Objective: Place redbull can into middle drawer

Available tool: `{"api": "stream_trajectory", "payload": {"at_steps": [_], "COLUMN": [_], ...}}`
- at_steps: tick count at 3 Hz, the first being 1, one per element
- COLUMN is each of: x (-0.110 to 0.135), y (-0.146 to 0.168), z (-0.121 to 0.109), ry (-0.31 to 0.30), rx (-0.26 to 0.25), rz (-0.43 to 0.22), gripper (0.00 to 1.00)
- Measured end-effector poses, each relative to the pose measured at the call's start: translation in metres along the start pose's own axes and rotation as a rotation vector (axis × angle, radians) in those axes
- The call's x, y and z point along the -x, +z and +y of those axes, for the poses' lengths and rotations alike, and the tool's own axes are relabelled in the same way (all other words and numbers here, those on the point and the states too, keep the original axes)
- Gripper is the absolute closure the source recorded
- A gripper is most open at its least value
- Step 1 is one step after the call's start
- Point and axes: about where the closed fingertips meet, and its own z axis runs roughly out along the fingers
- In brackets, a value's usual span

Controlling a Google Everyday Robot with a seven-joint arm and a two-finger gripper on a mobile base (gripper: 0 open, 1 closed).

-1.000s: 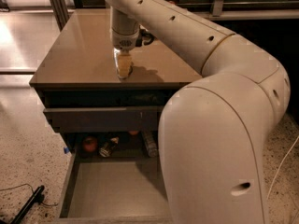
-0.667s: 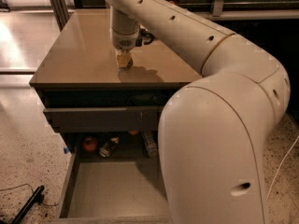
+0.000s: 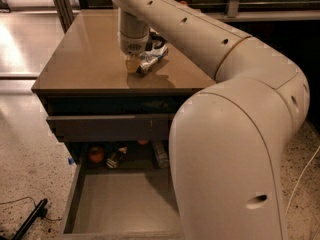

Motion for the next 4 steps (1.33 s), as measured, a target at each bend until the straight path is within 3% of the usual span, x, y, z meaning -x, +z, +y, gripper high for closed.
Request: {"api": "stream_trajectory", "payload": {"at_steps": [1,2,4], "x": [0.0,0.0,0.0], "y": [0.0,0.0001,0.0001], "z": [0.0,0.0,0.0], "ry": [0.0,0.0,0.0], "rx": [0.0,0.0,0.0], "rz": [0.0,0.0,0.0], "gripper": [0.82,0.51,0.04]}}
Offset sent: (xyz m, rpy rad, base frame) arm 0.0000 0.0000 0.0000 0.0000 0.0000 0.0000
